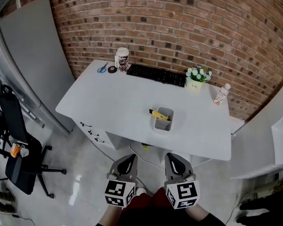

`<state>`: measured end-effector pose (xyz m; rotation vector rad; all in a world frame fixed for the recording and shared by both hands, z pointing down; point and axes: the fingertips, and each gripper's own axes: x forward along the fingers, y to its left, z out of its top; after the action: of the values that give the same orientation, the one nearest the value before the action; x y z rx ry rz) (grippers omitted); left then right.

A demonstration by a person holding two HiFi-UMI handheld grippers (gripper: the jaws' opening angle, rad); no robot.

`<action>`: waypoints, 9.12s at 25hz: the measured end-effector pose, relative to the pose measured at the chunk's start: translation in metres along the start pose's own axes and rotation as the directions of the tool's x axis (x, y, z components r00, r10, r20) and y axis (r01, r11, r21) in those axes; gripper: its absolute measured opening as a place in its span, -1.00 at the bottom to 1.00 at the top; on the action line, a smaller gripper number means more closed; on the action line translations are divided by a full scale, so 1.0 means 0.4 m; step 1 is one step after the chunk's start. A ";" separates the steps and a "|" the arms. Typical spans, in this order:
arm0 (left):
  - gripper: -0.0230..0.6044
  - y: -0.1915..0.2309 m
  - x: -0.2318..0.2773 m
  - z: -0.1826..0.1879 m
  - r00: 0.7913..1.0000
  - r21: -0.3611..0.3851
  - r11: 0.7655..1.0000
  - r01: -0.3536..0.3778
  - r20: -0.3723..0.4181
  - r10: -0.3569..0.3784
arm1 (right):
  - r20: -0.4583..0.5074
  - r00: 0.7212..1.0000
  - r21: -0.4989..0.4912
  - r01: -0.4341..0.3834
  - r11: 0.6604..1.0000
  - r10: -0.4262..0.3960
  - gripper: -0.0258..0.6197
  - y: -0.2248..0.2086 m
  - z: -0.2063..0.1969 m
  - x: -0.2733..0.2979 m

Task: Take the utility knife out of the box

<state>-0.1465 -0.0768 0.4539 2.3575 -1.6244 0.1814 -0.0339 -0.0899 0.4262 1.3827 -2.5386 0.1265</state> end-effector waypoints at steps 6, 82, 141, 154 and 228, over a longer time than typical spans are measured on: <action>-0.92 0.005 0.014 -0.004 1.000 -0.011 1.000 0.004 -0.010 -0.004 | -0.013 0.999 0.009 0.034 0.999 -0.034 -0.90 -0.019 -0.007 -0.004; -0.44 0.086 0.680 -0.038 0.961 -0.161 0.985 0.058 -0.260 -0.099 | -0.201 0.971 0.141 0.159 0.977 -0.129 -0.90 -0.457 -0.115 0.376; -0.73 0.030 0.587 0.087 0.988 -0.139 0.985 0.102 -0.104 -0.117 | -0.125 0.979 0.102 0.173 0.980 -0.160 -0.90 -0.434 -0.065 0.293; -0.73 0.047 0.509 0.160 0.996 -0.120 0.989 0.083 -0.027 -0.086 | -0.068 0.984 0.086 0.169 0.982 -0.164 -0.90 -0.396 -0.018 0.267; -0.73 0.029 -0.095 0.175 0.972 -0.021 0.993 -0.120 0.200 0.122 | 0.176 0.984 0.027 0.000 1.000 -0.005 -0.90 -0.044 0.094 -0.028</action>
<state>-0.1746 -0.0671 0.3790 2.3356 -1.8586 -0.0421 -0.0199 -0.0975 0.3862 1.4677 -2.6873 0.0398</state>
